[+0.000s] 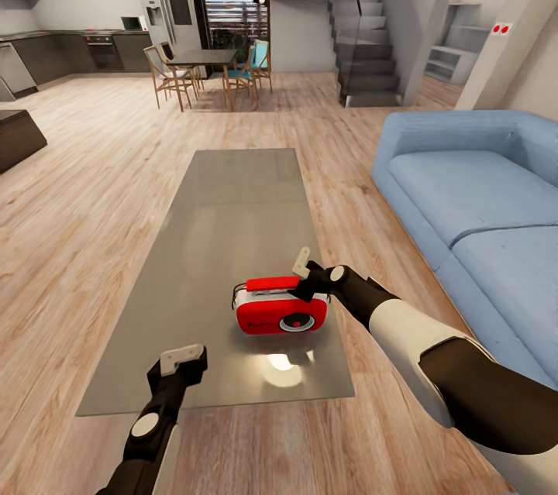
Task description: Turn on the radio receiver that's on the table in the living room.
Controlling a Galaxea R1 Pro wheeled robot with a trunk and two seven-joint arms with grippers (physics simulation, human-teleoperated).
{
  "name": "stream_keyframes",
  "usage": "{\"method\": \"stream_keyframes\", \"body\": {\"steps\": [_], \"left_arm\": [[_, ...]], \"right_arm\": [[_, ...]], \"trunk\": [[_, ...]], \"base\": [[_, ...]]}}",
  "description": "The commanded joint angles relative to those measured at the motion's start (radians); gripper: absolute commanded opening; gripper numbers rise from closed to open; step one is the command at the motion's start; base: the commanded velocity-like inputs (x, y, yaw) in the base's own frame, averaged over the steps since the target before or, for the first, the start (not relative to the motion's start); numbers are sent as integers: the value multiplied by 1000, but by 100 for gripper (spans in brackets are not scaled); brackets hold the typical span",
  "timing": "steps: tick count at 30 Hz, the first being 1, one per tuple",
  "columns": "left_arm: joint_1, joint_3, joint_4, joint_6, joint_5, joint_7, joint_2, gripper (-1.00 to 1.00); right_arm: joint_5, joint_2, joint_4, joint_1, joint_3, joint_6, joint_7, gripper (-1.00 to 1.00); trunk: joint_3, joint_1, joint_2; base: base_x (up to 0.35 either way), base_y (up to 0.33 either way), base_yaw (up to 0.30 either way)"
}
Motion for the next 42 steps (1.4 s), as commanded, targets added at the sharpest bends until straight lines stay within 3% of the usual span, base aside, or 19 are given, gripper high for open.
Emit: {"method": "stream_keyframes", "body": {"steps": [1, 5, 34, 37, 42], "left_arm": [[0, 0, 1, 0, 0, -7, 0, 100], [0, -1, 4, 0, -1, -16, 0, 100], [0, 1, 9, 0, -7, -14, 0, 100], [0, 1, 11, 0, -7, -15, 0, 100], [0, 1, 13, 0, -6, -15, 0, 100]], "right_arm": [[1, 0, 2, 0, 1, 0, 2, -100], [1, 0, 2, 0, 1, 0, 2, -100], [-2, 5, 2, 0, -2, 0, -10, -100], [-21, 6, 2, 0, -3, 0, -11, -100], [-109, 5, 2, 0, -1, 0, -12, -100]], "trunk": [[0, 0, 0], [0, 0, 0], [91, -111, 203], [100, -123, 224], [116, -142, 259]], "base": [[-6, 0, 0], [-3, 0, 0], [0, 0, 0], [0, 0, 0], [0, 0, 0]]}}
